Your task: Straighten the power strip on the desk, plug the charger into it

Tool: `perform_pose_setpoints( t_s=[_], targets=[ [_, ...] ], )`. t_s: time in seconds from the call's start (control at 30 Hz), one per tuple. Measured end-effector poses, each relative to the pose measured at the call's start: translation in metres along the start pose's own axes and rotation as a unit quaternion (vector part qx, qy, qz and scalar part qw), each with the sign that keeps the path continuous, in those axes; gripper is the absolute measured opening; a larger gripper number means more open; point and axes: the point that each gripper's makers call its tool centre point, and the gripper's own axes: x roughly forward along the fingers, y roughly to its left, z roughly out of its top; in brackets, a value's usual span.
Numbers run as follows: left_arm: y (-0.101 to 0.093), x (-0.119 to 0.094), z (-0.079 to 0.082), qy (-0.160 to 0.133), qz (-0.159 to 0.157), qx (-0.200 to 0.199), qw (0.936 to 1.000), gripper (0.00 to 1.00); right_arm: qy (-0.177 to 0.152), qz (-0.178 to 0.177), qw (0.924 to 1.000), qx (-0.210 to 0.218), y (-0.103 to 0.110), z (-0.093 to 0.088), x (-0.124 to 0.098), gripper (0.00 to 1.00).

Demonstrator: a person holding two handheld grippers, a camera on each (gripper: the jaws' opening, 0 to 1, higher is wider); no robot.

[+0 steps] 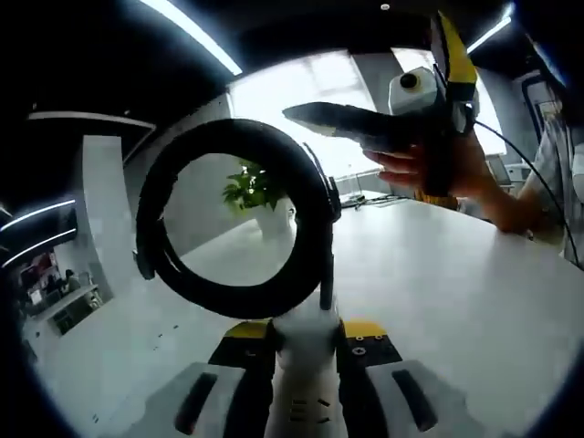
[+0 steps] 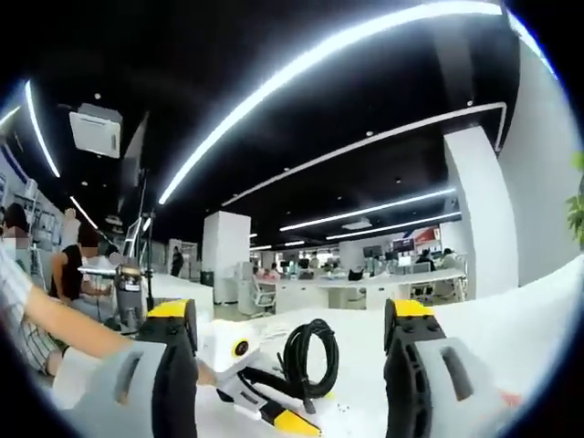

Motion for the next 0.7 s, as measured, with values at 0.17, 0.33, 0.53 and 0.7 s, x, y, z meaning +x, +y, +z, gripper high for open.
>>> perform_pose_setpoints(
  t_s=[0.17,0.33,0.53,0.7],
  targets=[
    [-0.003,0.000,0.000,0.001,0.001,0.002,1.0000,0.24,-0.031,-0.008,0.9987,-0.039,-0.002,0.016,-0.009,1.00],
    [-0.003,0.000,0.000,0.004,0.001,0.004,1.0000,0.24,-0.045,0.010,0.9889,-0.141,0.011,0.023,-0.017,1.00],
    [-0.002,0.000,0.000,0.006,-0.001,0.004,1.0000,0.24,-0.008,0.063,0.9765,-0.206,0.031,0.013,-0.017,1.00],
    [-0.002,0.000,0.000,0.006,-0.003,0.008,0.9999,0.24,0.002,0.119,0.9712,-0.206,0.043,0.007,-0.020,1.00]
  ],
)
